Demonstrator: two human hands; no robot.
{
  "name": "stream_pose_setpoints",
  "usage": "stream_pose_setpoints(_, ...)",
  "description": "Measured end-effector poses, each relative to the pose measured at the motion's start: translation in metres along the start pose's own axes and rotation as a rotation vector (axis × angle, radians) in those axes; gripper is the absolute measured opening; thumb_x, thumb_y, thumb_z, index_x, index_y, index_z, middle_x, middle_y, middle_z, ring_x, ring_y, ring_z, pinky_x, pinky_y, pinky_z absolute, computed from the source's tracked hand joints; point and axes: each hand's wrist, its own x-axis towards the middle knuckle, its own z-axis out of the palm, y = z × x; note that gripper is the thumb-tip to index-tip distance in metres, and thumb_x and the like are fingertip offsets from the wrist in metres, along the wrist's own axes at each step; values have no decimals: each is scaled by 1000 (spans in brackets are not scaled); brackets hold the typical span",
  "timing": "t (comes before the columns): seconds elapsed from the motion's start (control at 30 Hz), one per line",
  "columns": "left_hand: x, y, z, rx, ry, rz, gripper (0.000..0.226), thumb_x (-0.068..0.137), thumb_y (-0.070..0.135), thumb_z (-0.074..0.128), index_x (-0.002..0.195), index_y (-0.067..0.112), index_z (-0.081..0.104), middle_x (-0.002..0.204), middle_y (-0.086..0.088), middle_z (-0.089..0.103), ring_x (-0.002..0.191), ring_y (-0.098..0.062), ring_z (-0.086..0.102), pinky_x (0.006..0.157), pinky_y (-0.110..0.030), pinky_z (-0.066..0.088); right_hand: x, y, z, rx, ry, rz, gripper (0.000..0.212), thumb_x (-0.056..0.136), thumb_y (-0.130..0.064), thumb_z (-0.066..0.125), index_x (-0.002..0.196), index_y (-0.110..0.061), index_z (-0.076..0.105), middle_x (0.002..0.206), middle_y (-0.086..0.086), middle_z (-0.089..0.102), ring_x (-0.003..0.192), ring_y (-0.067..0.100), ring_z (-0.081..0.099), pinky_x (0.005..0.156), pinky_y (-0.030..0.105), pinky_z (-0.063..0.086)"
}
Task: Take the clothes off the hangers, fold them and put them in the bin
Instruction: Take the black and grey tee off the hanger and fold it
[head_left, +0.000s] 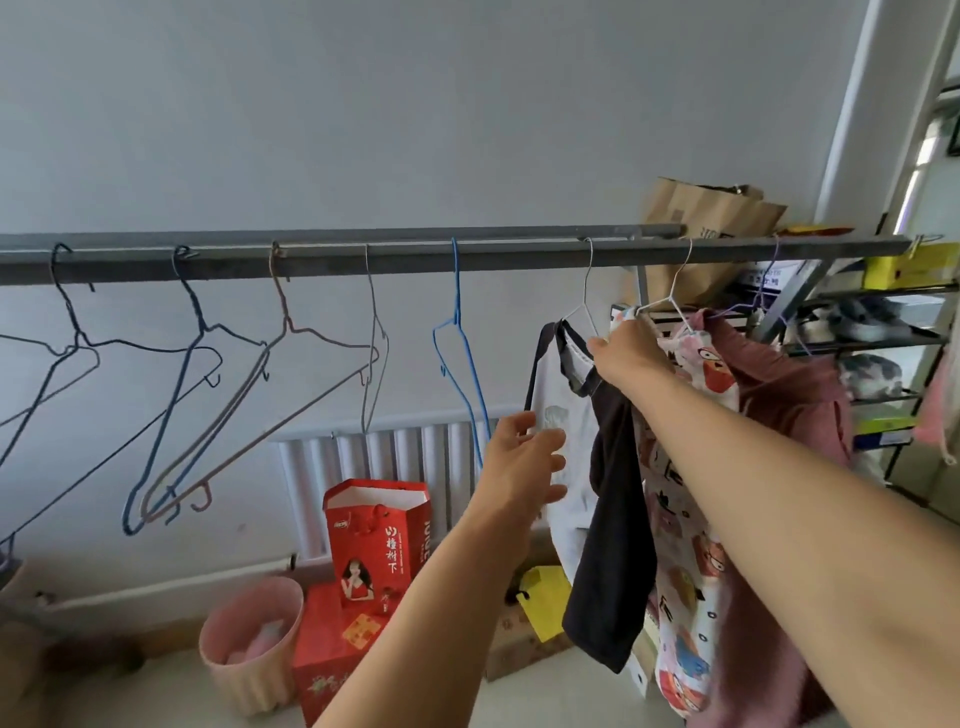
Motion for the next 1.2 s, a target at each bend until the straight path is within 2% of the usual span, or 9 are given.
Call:
stream_pose_setpoints(0.17,-3,-9,-10,54,7,-1,35,101,21,52,136,18,49,117,-2,61,100,-14,64,80,-29,58,22,-5,2,69,-113,-34,10,87,-11,55,77,-11,54,96,14,58,96,24,58,74,30,42)
stream_pose_setpoints(0.43,-1,-1,-4,190,-10,128,35,103,19,47,138,19,51,134,-2,56,119,-15,55,97,-33,50,-19,-19,-22,583,-189,-55,10,91,-3,58,82,-6,59,62,8,49,48,16,40,37,18,26)
stream_pose_setpoints(0.6,16,12,2,258,-10,250,50,102,24,51,150,20,35,149,0,42,130,-8,40,100,-24,34,-63,-11,-31,660,-402,-63,15,86,-10,70,76,-19,62,67,0,55,55,11,42,44,19,30)
stream_pose_setpoints(0.7,19,15,2,385,-40,242,30,95,26,62,122,13,60,115,-3,66,102,-15,62,76,-18,44,-78,0,-28,709,-471,-40,15,84,-12,71,75,-20,63,68,-3,55,60,10,43,53,25,32)
stream_pose_setpoints(0.8,19,13,0,652,-2,228,30,87,40,70,71,18,58,62,4,50,59,-15,48,62,-29,36,-86,11,-24,726,-450,7,16,83,-11,71,73,-20,62,66,-3,53,58,10,42,53,24,32)
stream_pose_setpoints(0.93,-1,19,9,1049,1,540,27,81,41,74,67,31,53,58,15,45,65,-10,45,83,-33,37,-90,19,-22,763,-421,87,15,82,-8,69,71,-17,64,70,4,56,66,17,47,60,27,36)
stream_pose_setpoints(1.03,-15,17,15,1191,-80,796,22,80,42,75,73,30,59,64,14,50,68,-13,47,75,-26,38,-90,17,-30,731,-385,112,5,80,-4,66,76,-7,64,70,11,54,69,22,47,66,33,37)
stream_pose_setpoints(1.13,-14,16,10,1124,-160,752,21,79,44,77,72,27,69,61,14,57,60,-5,50,58,-24,33,-86,16,-36,662,-332,137,17,84,-5,64,70,-7,55,57,5,45,50,16,35,46,21,29)
stream_pose_setpoints(1.2,-12,15,6,1118,-230,714,36,78,46,78,54,31,57,48,17,50,51,-3,45,55,-26,33,-81,15,-37,703,-335,177,22,88,-7,61,68,-9,52,58,4,46,44,11,31,34,15,20)
